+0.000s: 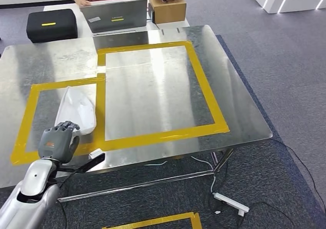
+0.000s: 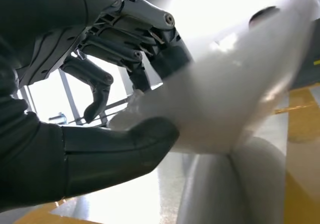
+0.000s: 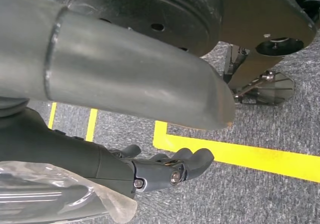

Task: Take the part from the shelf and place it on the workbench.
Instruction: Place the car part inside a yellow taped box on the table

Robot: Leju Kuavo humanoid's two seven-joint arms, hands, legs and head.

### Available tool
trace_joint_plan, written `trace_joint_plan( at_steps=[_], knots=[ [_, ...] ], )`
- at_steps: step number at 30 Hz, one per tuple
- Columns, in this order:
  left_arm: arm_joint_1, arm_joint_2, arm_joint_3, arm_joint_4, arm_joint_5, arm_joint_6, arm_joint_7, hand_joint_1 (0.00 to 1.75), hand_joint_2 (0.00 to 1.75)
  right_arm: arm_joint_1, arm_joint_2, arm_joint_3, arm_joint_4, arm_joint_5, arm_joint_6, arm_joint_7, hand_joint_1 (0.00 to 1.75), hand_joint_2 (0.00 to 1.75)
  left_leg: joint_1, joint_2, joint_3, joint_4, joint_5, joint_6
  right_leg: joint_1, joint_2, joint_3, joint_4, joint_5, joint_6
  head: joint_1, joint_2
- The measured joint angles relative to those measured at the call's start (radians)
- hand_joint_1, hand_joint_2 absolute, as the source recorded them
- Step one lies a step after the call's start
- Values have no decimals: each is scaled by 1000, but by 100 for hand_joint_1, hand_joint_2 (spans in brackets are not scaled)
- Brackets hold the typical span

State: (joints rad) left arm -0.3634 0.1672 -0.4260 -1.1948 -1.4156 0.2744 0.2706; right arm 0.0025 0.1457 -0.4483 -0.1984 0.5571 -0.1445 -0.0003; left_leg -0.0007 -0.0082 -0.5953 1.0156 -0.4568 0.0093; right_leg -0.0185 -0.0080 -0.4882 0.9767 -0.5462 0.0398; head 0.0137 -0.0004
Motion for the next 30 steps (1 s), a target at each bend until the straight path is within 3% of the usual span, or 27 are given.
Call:
trace_joint_plan(
  at_steps=[1, 5, 19, 30],
  knots=[
    [-2, 1, 3, 1, 1, 1, 0, 0, 175, 0, 0, -1, 0, 0, 0, 0, 0, 0, 0, 0, 0, 0, 0, 0, 0, 0, 0, 0, 0, 0, 0, 0],
    [-8, 4, 11, 6, 16, 13, -6, 0, 0, 0, 0, -2, 0, 1, 2, 0, 0, 0, 0, 0, 0, 0, 0, 0, 0, 0, 0, 0, 0, 0, 0, 0],
    [14, 2, 31, -21, 45, 127, -67, 0, 0, 0, 0, -12, 0, 10, 4, -10, 0, 0, 0, 0, 0, 0, 0, 0, 0, 0, 0, 0, 0, 0, 0, 0],
    [85, -6, 38, -129, 58, 233, -143, 0, 0, -1, 10, -19, 0, 20, -6, 6, 0, 0, 0, 0, 0, 0, -1, 0, 0, 0, 0, 0, -1, 0, 0, 0]
  ],
)
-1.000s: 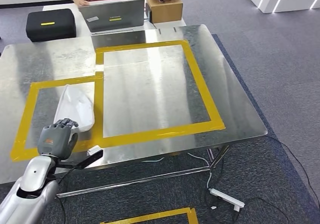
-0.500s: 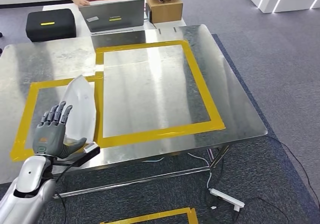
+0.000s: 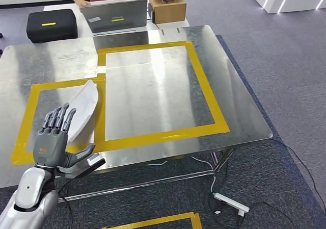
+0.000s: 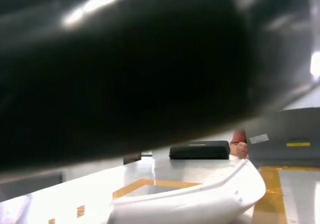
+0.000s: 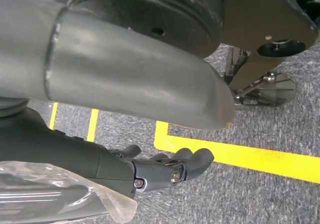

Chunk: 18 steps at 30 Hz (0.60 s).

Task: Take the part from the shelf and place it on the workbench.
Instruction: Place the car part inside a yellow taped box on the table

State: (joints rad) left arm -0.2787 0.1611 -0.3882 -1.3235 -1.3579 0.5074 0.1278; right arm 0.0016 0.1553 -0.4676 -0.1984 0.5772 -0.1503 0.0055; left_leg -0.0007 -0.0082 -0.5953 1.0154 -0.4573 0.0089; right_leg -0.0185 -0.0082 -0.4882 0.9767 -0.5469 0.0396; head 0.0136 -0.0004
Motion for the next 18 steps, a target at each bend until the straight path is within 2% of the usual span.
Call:
trace_joint_plan(
  at_steps=[9, 14, 16, 18],
  knots=[
    [52, -1, 14, -65, 30, 35, -40, 0, 0, -1, 13, -7, 0, 12, -2, 24, 0, 0, -6, 0, 0, 4, -5, 8, -5, 0, 1, -1, -1, 3, 0, 0],
    [77, 2, 19, -92, 30, 41, -47, 0, 0, -3, 19, -8, -1, 15, -3, 28, 0, 0, -10, 0, 5, -3, -8, 23, -10, 0, 5, -5, -6, 17, 0, 0],
    [79, 2, 20, -101, 30, 44, -47, 0, 0, -5, 20, -8, -1, 15, -4, 28, 0, 0, -4, 1, 16, -18, -4, 33, -9, 2, -19, 40, -32, 20, 2, 0],
    [81, 1, 20, -104, 30, 46, -48, 0, 0, -5, 20, -8, -1, 14, -4, 28, 0, 0, -3, 2, 20, -22, -2, 39, -9, 5, -89, 167, -89, 20, 4, 0]
  ],
)
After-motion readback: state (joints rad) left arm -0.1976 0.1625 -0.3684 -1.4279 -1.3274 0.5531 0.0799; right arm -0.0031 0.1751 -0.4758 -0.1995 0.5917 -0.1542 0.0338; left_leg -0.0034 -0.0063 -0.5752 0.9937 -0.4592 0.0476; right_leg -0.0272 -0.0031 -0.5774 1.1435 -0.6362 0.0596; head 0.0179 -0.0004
